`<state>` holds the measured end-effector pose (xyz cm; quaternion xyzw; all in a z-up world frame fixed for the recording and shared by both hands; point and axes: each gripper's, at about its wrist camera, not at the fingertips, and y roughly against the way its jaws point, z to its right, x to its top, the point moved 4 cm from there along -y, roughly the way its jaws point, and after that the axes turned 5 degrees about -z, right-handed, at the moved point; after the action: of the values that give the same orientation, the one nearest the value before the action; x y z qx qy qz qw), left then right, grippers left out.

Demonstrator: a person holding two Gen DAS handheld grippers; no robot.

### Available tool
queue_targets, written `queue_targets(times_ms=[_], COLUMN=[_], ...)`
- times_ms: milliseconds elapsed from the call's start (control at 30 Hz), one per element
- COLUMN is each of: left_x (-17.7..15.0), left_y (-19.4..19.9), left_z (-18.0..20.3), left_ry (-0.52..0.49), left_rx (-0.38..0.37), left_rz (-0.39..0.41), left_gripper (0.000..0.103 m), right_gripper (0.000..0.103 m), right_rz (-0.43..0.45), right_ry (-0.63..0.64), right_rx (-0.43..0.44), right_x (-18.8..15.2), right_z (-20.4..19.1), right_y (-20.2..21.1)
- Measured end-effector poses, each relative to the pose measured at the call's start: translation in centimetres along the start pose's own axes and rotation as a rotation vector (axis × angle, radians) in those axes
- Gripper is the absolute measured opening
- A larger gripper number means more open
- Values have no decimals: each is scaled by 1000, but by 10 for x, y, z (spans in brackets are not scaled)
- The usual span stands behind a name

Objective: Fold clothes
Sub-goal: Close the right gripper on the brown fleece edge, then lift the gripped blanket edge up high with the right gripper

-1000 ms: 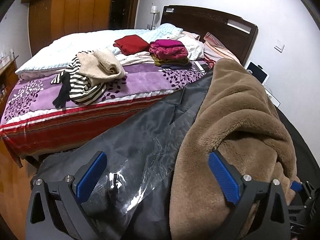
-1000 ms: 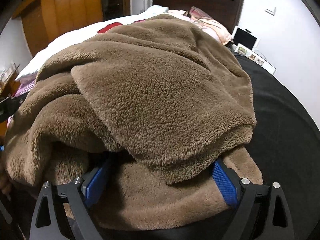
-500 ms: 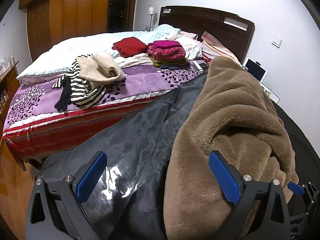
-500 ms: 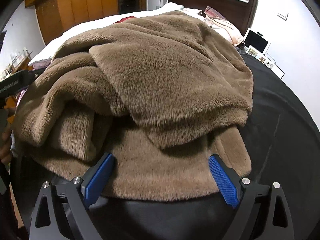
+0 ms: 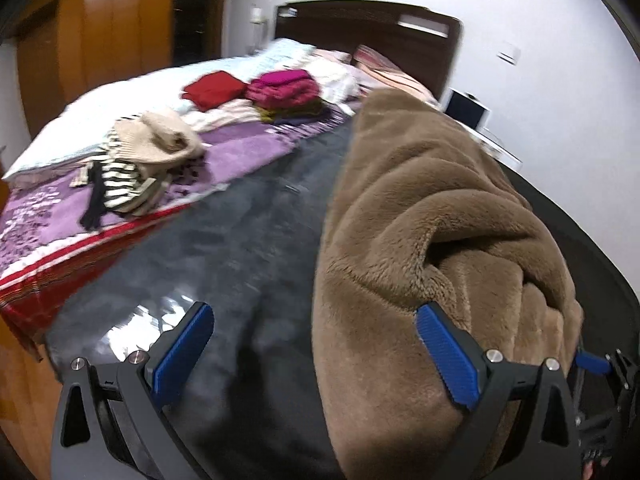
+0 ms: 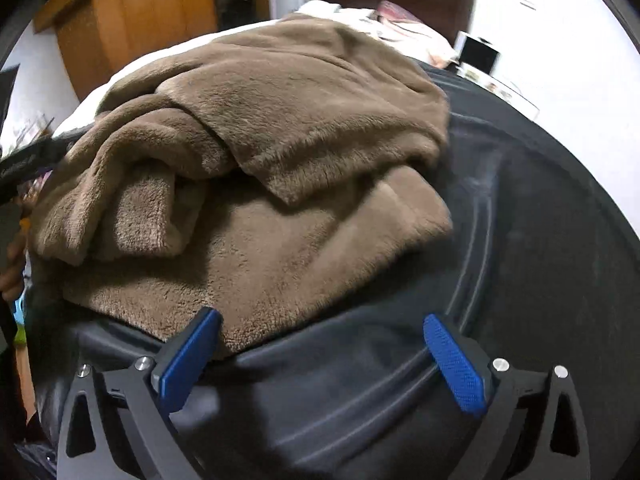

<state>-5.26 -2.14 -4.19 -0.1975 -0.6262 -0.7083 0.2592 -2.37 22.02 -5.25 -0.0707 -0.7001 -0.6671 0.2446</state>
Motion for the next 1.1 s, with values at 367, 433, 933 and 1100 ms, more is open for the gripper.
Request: queue_targets(times_ms=[367,433,933,1100], left_x=[-11,-10,-11,-10], left_y=[8,8,9,9], left_z=[34,32,26,27], left_ry=[-62,-62,-57,-60], left_rx=[-9,-14,-64,-65], left_rz=[6,5,5,3], left_gripper=[102,102,102,102], right_gripper=[102,102,78,24], right_rz=[90,138,155,237], right_ry=[-80,-138,-376,-315], right_rx=[36,123,403,387], right_x=[6,15,77,90], right_z=[12,14,32,27], right_y=[35,46,1,9])
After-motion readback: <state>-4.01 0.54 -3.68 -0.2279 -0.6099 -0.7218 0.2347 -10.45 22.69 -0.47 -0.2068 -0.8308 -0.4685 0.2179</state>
